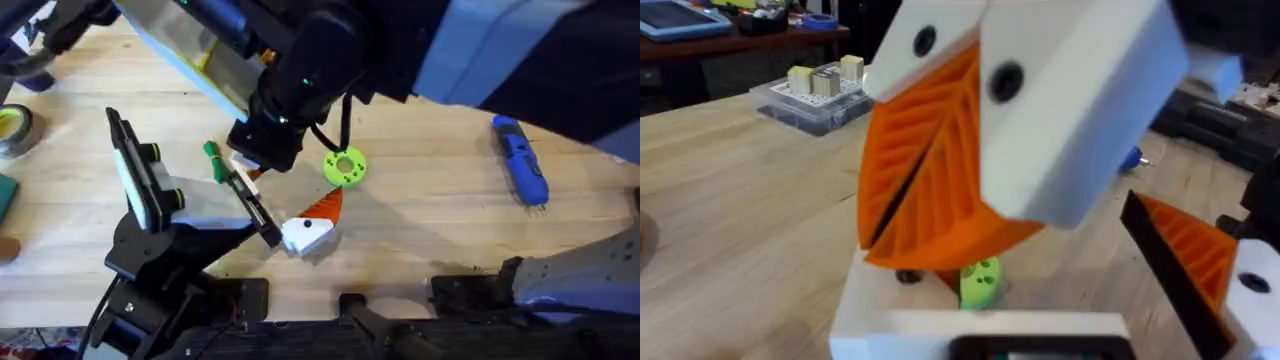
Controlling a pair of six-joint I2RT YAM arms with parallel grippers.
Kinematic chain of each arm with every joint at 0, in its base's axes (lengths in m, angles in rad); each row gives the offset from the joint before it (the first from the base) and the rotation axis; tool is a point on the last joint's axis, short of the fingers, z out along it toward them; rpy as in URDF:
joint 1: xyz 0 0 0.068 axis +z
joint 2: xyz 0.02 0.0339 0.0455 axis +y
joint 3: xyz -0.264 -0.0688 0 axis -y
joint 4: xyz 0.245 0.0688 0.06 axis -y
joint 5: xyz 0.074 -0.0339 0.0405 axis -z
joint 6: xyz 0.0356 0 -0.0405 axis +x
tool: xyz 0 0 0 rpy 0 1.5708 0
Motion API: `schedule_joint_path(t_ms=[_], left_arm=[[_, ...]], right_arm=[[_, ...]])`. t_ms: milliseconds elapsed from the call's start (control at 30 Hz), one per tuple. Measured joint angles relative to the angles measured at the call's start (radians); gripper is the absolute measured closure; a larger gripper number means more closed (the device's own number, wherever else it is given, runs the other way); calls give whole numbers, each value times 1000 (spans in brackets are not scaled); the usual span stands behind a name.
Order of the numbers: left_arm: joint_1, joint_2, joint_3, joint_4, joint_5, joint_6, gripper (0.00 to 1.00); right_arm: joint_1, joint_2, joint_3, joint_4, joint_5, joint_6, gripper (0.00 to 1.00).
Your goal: Pick up the gripper from the table and insert it into the empty holder that is missing its gripper. Then pick up a screw, insert it into the mounting hole, and use the screwdriver to tighten it. Finally, clean up the table by picking up the vegetable and placing it into the bucket.
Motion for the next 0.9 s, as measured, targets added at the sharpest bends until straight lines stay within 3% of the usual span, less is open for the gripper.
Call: schedule_joint_path(t_ms=[167, 300, 467, 500, 900], left_arm=[[0, 0, 0, 0, 0, 1, 14], [0, 0, 0, 0, 0, 3, 15], [0, 0, 0, 0, -4, 2, 15], [0, 0, 0, 0, -4, 2, 15], [0, 0, 0, 0, 0, 3, 14]], right_arm=[[0, 0, 0, 0, -7, -1, 963], [0, 0, 0, -1, -6, -1, 710], [-16, -1, 4, 1, 26, -2, 70], [-23, -1, 6, 1, 27, -4, 26], [-63, -67, 8, -12, -1, -4, 6]])
